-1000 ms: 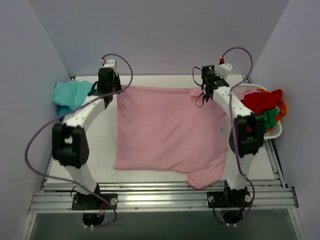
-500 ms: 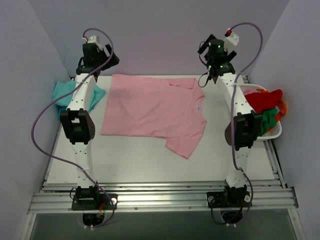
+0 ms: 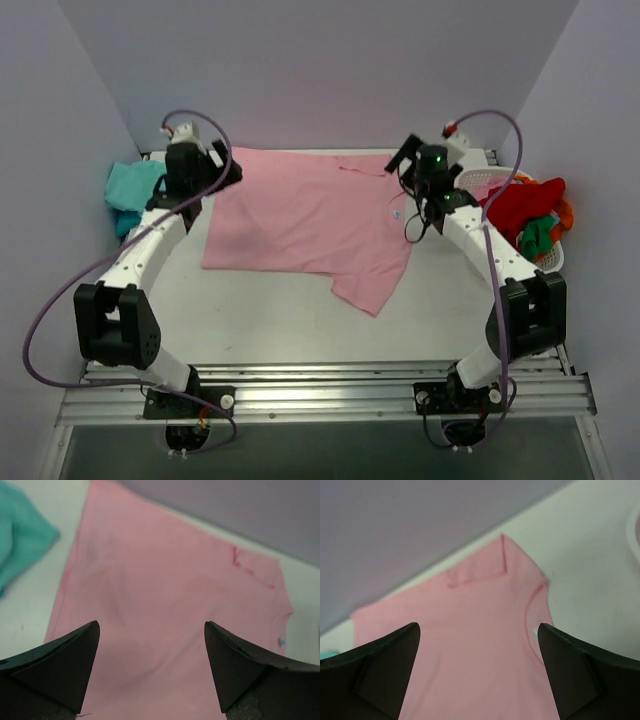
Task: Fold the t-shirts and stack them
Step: Flatten out the tshirt
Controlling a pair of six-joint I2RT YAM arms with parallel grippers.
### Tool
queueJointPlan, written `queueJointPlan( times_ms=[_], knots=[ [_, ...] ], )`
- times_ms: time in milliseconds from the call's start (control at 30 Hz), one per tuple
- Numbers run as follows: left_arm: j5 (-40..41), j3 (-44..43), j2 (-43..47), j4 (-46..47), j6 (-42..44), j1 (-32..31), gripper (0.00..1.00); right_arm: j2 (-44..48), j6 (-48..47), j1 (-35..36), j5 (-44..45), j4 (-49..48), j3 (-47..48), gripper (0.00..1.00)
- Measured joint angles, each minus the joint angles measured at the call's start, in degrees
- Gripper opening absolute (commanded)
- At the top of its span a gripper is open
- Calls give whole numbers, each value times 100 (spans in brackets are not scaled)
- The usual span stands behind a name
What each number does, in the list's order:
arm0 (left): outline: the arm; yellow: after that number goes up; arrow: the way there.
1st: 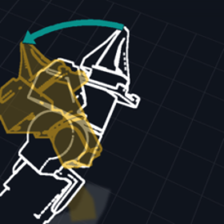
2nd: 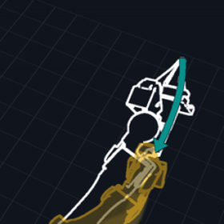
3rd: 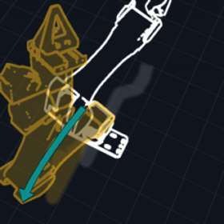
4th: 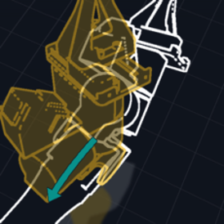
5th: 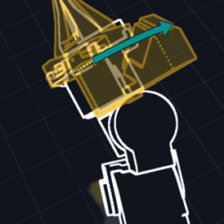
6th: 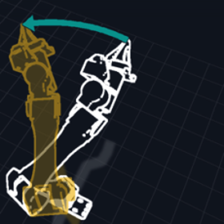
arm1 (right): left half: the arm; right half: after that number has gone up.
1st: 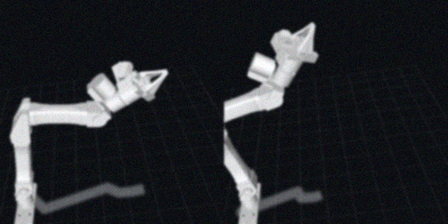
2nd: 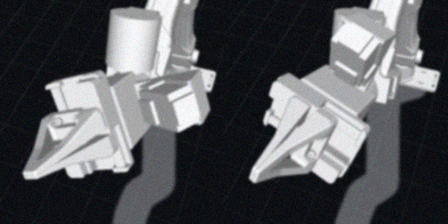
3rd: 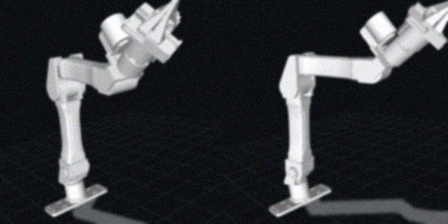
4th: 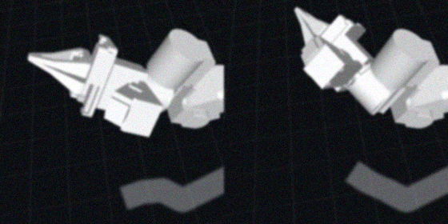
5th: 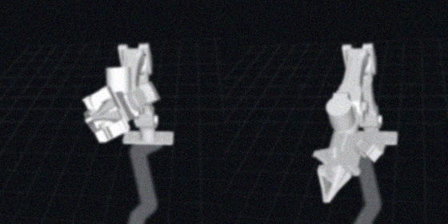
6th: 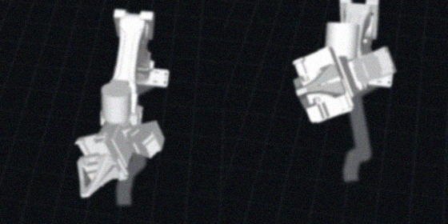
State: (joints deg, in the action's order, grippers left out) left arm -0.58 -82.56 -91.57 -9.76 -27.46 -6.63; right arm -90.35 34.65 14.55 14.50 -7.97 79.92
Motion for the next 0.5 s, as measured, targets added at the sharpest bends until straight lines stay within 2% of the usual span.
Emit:
queueJointPlan(
  times_ms=[133,233,400,500],
  knots=[
    [673,1867,518,17,-422,-527,94,374,476,87,15,549,-1812,100],
    [1086,2929,909,-289,-870,-935,94,1178,876,151,151,1062,-2806,100],
    [1539,4024,1770,-358,-1530,-1248,94,3392,1495,592,249,1368,-3978,98],
    [1788,4382,2151,-369,-1814,-1488,94,4260,1794,817,57,1545,-4459,98]
  ],
)
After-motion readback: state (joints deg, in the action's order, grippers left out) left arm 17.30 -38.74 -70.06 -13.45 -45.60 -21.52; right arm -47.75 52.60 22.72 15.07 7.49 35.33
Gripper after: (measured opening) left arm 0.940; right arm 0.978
